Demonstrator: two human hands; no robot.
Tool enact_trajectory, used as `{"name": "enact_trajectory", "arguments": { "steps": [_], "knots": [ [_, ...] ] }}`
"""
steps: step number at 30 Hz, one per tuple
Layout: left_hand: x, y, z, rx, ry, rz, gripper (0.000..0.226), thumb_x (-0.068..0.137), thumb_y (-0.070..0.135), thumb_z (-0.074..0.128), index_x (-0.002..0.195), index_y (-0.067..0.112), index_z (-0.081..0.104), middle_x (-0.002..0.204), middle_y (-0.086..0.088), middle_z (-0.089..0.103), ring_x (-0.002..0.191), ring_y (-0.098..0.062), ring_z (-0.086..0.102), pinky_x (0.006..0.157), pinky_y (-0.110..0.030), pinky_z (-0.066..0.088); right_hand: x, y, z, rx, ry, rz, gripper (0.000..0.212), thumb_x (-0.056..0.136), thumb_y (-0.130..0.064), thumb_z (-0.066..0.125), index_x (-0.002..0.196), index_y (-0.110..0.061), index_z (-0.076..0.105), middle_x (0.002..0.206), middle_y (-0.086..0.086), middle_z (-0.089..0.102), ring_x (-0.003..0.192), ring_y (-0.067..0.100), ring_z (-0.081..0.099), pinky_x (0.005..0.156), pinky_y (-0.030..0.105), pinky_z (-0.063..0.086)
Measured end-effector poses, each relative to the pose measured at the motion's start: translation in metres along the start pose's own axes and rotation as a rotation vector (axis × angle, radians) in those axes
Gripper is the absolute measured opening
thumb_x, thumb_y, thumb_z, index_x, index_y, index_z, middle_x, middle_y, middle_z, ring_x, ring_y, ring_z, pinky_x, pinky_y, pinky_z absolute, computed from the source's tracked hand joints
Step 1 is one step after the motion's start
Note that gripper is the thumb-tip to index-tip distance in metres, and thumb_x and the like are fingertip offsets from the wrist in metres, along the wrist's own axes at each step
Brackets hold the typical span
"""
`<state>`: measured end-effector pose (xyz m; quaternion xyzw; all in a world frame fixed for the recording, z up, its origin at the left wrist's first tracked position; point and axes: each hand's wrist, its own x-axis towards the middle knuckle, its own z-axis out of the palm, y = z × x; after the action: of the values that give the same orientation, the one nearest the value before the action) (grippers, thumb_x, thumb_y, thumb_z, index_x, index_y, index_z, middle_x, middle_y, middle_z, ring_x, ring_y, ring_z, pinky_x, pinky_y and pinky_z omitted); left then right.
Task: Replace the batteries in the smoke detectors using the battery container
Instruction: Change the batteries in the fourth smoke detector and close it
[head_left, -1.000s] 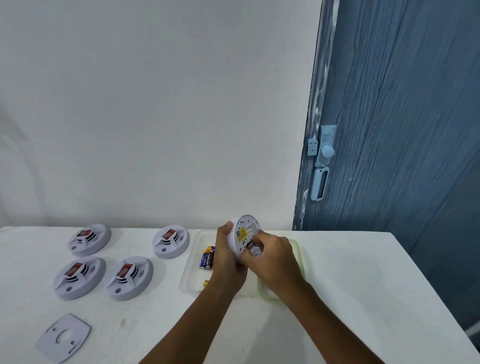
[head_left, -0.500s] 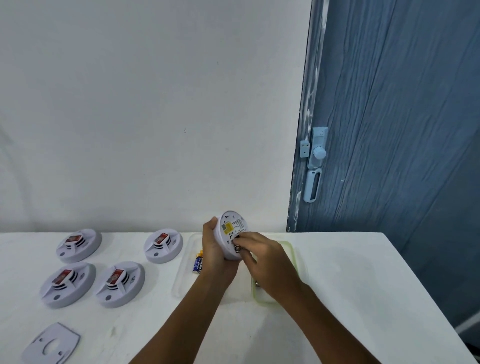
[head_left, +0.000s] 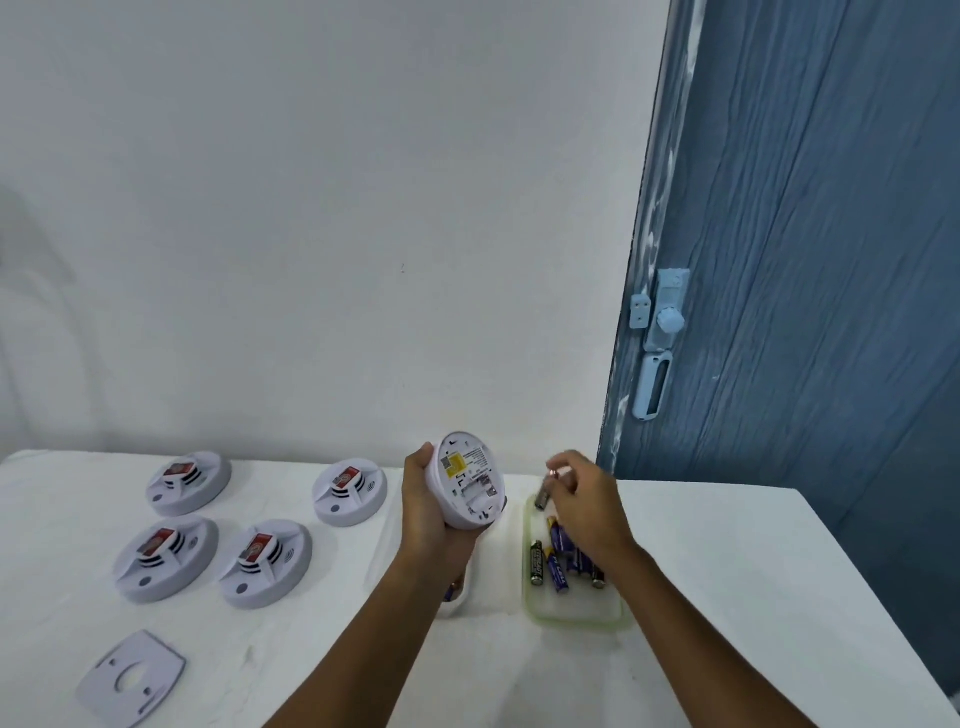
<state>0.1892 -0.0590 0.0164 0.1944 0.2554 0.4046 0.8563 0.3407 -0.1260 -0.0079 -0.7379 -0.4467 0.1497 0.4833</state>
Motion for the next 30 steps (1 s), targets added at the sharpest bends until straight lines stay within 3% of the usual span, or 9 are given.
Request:
{"name": "enact_trajectory", "arguments": {
  "steps": [4, 8, 11, 14, 19, 22, 26, 30],
  "knots": [
    [-0.005, 0.005, -0.004, -0.019, 0.0, 0.006, 0.04, 0.092, 0.046, 0.042, 0.099, 0.014, 0.065, 0.094, -0.011, 0.064, 0.093, -0.026, 0.056, 0.102, -0.045, 0.035, 0.009, 0.014, 0.006, -0.26, -0.234, 0.091, 0.009, 0.091, -0.019, 0.06, 0.098, -0.022, 0.064, 0.068, -0.003, 0.062, 0.057, 0.012, 0.055, 0.064, 0.032, 0.05],
    [-0.006, 0.008, -0.007, -0.015, 0.007, 0.004, 0.042, 0.092, 0.048, 0.041, 0.103, 0.015, 0.064, 0.099, -0.012, 0.063, 0.096, -0.028, 0.055, 0.104, -0.047, 0.035, 0.01, 0.011, 0.006, -0.338, -0.283, 0.106, 0.027, 0.087, -0.013, 0.061, 0.112, -0.021, 0.065, 0.09, 0.001, 0.064, 0.07, 0.016, 0.057, 0.065, 0.025, 0.044],
    [-0.006, 0.011, -0.009, 0.008, 0.018, 0.009, 0.042, 0.092, 0.049, 0.041, 0.104, 0.015, 0.063, 0.1, -0.012, 0.063, 0.095, -0.028, 0.056, 0.093, -0.045, 0.041, 0.008, 0.012, -0.004, -0.435, -0.301, 0.14, 0.023, 0.082, -0.009, 0.063, 0.103, -0.02, 0.064, 0.092, 0.001, 0.061, 0.077, 0.019, 0.061, 0.068, 0.028, 0.05],
    [-0.005, 0.01, -0.01, -0.005, 0.019, -0.006, 0.041, 0.091, 0.048, 0.043, 0.102, 0.015, 0.064, 0.098, -0.012, 0.063, 0.094, -0.027, 0.056, 0.09, -0.044, 0.042, 0.003, 0.015, -0.008, -0.498, -0.347, 0.166, 0.014, 0.078, -0.007, 0.067, 0.09, -0.015, 0.067, 0.086, 0.001, 0.06, 0.075, 0.02, 0.06, 0.061, 0.024, 0.045],
    [-0.007, 0.007, -0.008, -0.033, 0.016, -0.031, 0.039, 0.091, 0.046, 0.043, 0.099, 0.014, 0.064, 0.098, -0.012, 0.062, 0.093, -0.027, 0.055, 0.105, -0.046, 0.034, -0.004, 0.022, -0.007, -0.474, -0.295, 0.176, 0.007, 0.075, -0.009, 0.075, 0.074, -0.012, 0.068, 0.082, 0.006, 0.068, 0.075, 0.022, 0.066, 0.066, 0.029, 0.053],
    [-0.011, 0.011, -0.009, -0.026, 0.019, -0.033, 0.041, 0.091, 0.048, 0.043, 0.103, 0.014, 0.064, 0.101, -0.012, 0.062, 0.097, -0.028, 0.055, 0.105, -0.048, 0.034, -0.01, 0.022, -0.003, -0.446, -0.251, 0.118, 0.025, 0.076, -0.008, 0.07, 0.062, -0.022, 0.056, 0.077, 0.002, 0.062, 0.073, 0.023, 0.064, 0.065, 0.032, 0.055],
    [-0.02, 0.025, -0.015, -0.023, 0.018, -0.011, 0.042, 0.091, 0.048, 0.045, 0.106, 0.014, 0.064, 0.101, -0.014, 0.066, 0.099, -0.032, 0.056, 0.091, -0.047, 0.042, -0.014, 0.014, 0.001, -0.377, -0.188, 0.062, 0.017, 0.081, -0.006, 0.062, 0.071, -0.019, 0.063, 0.076, 0.0, 0.064, 0.072, 0.021, 0.063, 0.065, 0.032, 0.054],
    [-0.031, 0.043, -0.028, -0.05, -0.003, -0.001, 0.043, 0.09, 0.048, 0.047, 0.11, 0.013, 0.064, 0.107, -0.016, 0.066, 0.106, -0.034, 0.055, 0.101, -0.05, 0.037, -0.017, -0.011, 0.007, -0.18, -0.193, 0.017, 0.011, 0.083, -0.004, 0.062, 0.082, -0.013, 0.068, 0.076, 0.0, 0.066, 0.071, 0.014, 0.061, 0.063, 0.02, 0.048]
  ]
}}
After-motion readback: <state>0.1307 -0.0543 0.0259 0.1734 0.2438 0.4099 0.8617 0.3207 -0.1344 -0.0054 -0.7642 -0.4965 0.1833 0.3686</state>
